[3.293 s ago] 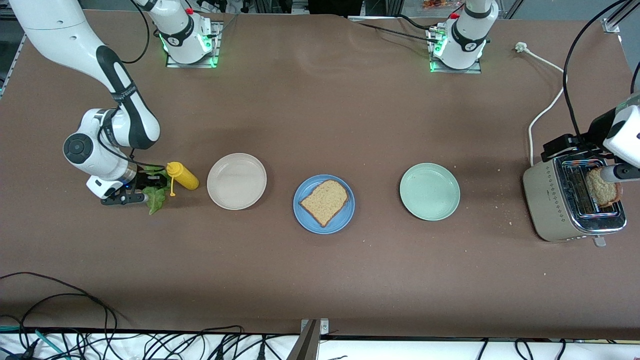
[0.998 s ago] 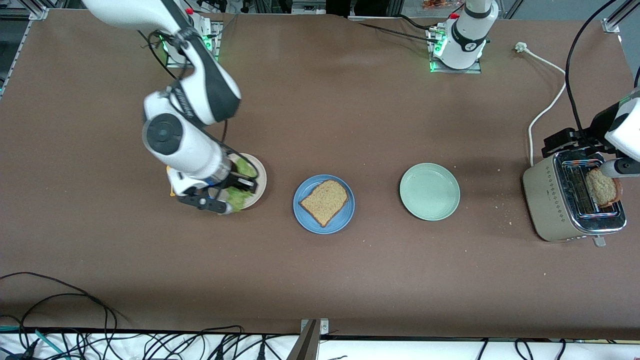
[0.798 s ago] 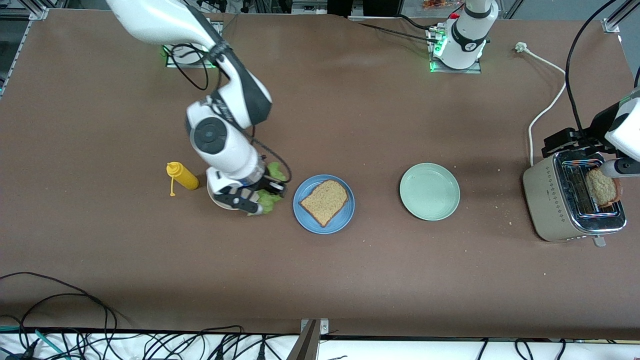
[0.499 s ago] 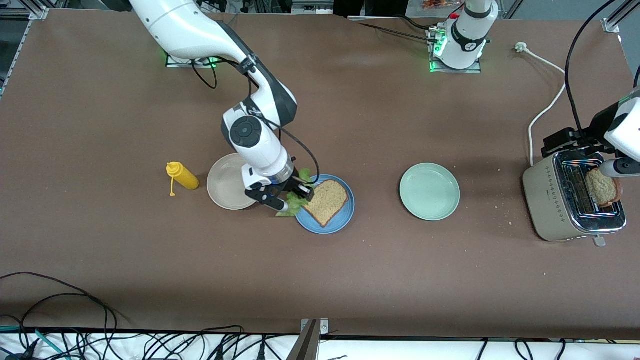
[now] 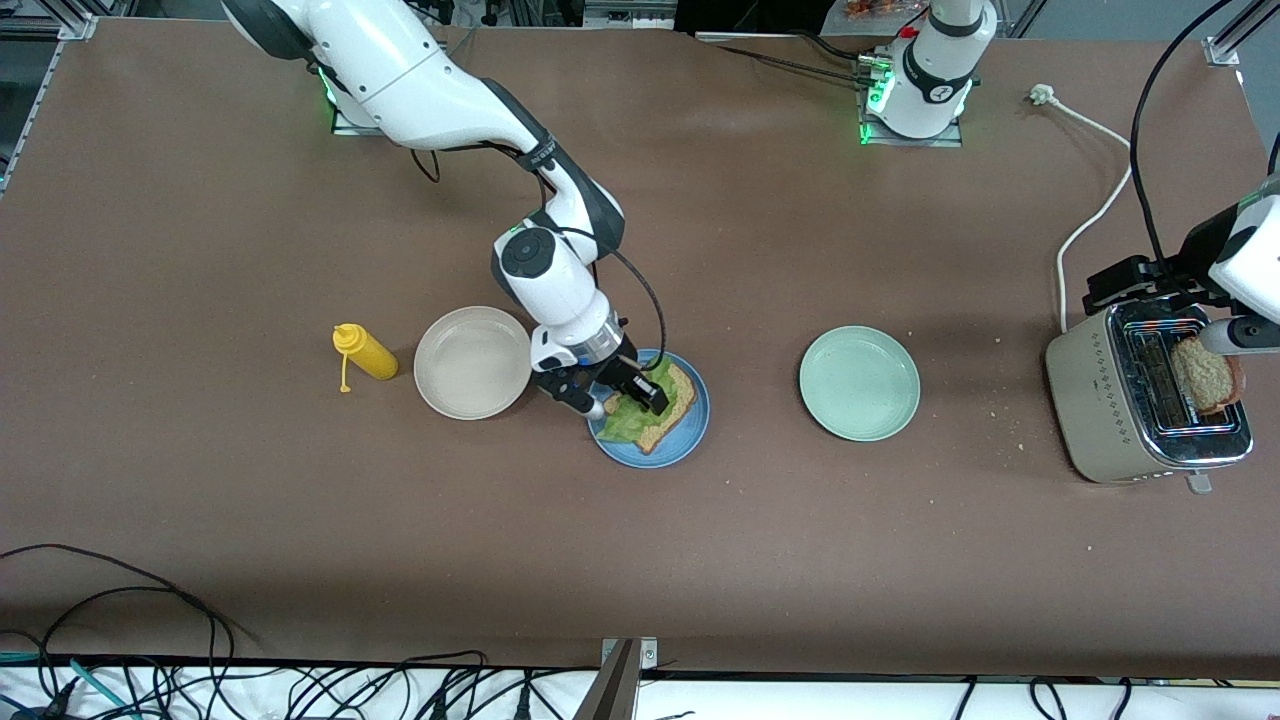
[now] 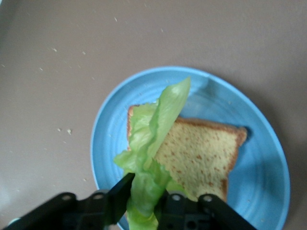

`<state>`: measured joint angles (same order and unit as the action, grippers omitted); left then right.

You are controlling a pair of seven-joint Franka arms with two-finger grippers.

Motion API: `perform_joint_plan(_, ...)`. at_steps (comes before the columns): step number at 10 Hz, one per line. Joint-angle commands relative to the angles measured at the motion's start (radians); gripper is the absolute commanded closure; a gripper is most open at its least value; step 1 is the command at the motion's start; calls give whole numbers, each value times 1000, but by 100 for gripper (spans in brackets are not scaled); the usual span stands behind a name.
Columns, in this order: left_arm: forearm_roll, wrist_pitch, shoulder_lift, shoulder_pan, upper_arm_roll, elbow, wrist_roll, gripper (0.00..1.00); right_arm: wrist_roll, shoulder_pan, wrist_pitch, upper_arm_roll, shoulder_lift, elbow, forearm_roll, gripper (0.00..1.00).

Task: Make sandwich in blue plate with both arms
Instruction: 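Open the right gripper to drop the lettuce onto the bread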

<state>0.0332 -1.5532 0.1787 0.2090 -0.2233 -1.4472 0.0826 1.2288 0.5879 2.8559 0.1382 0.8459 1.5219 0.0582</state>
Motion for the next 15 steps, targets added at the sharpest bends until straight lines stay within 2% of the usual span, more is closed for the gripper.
perform_joint_plan(1,-12,16,-1,6,1,14,-26,0,24,24,-135,-17,-11,-43,2,0)
perform_joint_plan(3,-12,16,-1,6,1,14,-26,0,20,26,-307,-26,-45,-45,-17,0)
perform_joint_plan(4,-12,16,-1,6,2,14,-26,0,15,26,-401,-25,-71,-98,-59,0)
perform_joint_plan(7,-12,15,-1,6,1,14,-24,0,-50,15,-807,-29,-73,-302,-131,0)
perform_joint_plan(9,-13,15,1,7,2,14,-15,0,-258,-3,-993,-51,-76,-388,-150,0)
perform_joint_plan(11,-10,15,5,15,10,13,-26,0,-572,-28,-1145,-98,-109,-433,-149,0)
perform_joint_plan(13,-12,13,18,41,10,13,-27,0,-827,-72,-1248,-123,-154,-434,-150,0)
perform_joint_plan(15,-15,15,18,43,9,11,-30,0,-906,-89,-1283,-149,-169,-437,-150,0)
